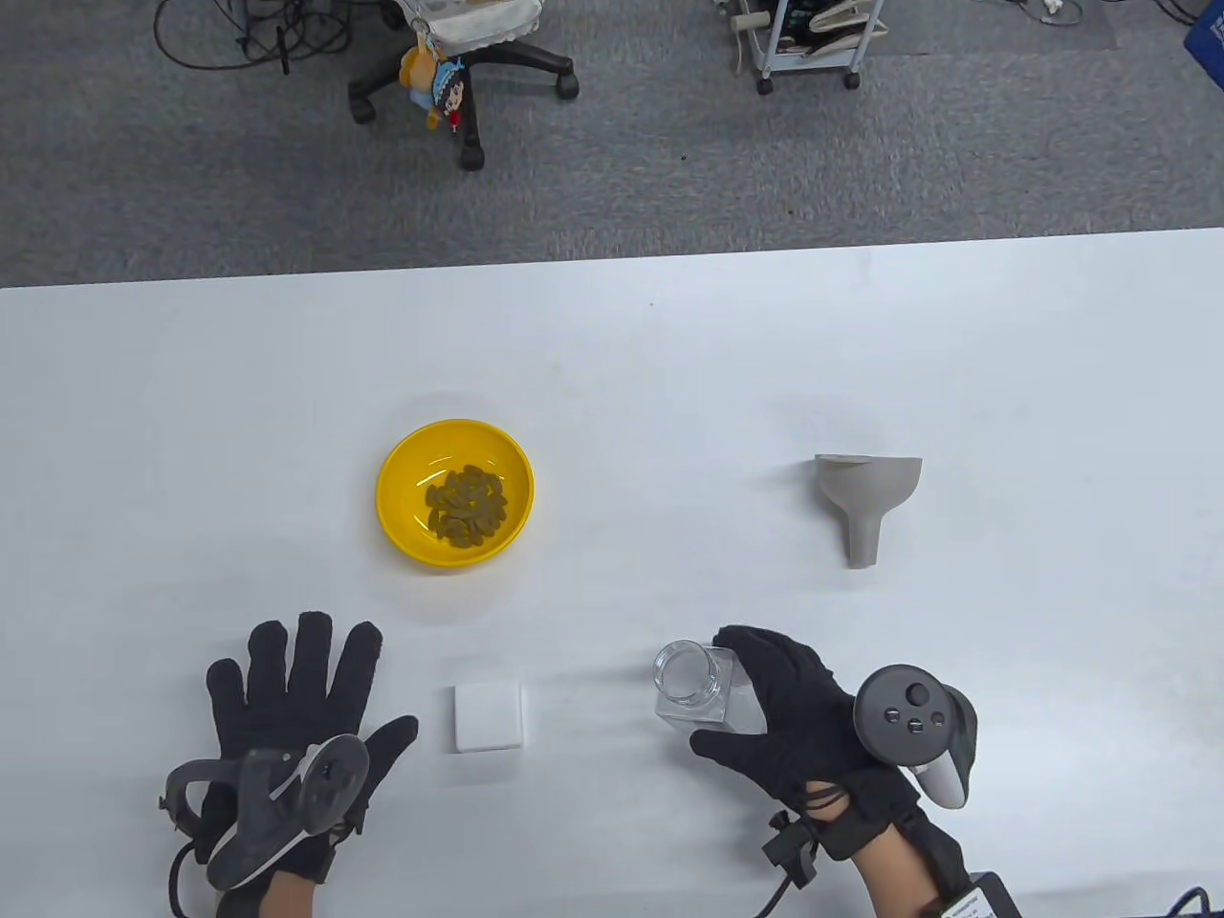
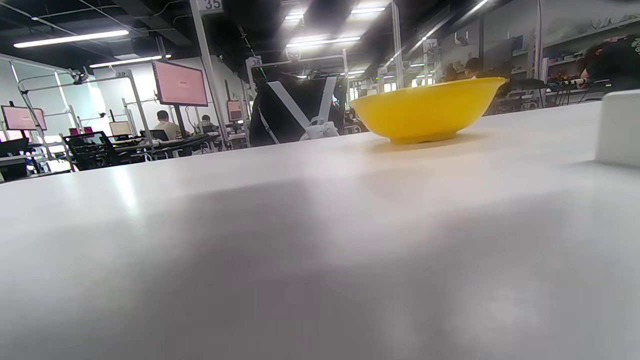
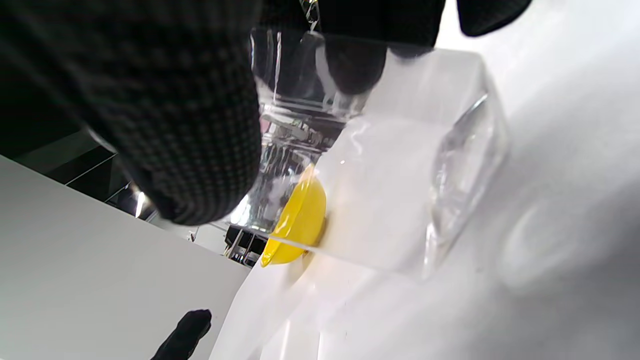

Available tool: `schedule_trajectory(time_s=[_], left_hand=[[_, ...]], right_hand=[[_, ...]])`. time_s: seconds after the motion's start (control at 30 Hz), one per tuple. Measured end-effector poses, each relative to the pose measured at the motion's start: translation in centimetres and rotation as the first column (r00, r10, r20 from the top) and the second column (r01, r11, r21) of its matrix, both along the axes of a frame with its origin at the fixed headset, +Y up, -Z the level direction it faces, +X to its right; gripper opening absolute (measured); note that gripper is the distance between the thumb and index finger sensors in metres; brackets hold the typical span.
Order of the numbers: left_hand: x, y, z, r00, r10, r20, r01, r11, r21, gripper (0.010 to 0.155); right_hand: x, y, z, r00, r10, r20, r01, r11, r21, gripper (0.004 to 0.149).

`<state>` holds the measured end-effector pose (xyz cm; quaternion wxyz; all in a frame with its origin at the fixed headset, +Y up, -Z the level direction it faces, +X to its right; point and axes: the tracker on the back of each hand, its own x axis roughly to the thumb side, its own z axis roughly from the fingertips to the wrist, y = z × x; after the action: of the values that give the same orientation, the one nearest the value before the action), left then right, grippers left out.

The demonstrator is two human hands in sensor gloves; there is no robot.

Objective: Transfer raisins through funnel into coffee jar

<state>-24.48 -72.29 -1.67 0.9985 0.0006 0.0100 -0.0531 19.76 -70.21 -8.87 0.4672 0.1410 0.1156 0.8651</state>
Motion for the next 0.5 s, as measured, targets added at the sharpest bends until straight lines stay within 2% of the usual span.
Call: schedule_trajectory(time_s=[0.23, 0.5], left_hand=[[-0.3, 0.1, 0.0, 1.000, -0.016, -0.021, 0.016, 1.000, 0.000, 0.090], [-0.1, 0.2, 0.2, 1.000, -0.013, -0.009, 0.013, 1.000, 0.001, 0.088]], right_hand=[[0.9, 0.6, -0.3, 0.990, 0.118, 0.076, -0.120, 0.992, 0.028, 0.086], [2.2, -0.6, -1.7, 0.995, 0.085, 0.045, -0.084, 0.996, -0.021, 0.085]])
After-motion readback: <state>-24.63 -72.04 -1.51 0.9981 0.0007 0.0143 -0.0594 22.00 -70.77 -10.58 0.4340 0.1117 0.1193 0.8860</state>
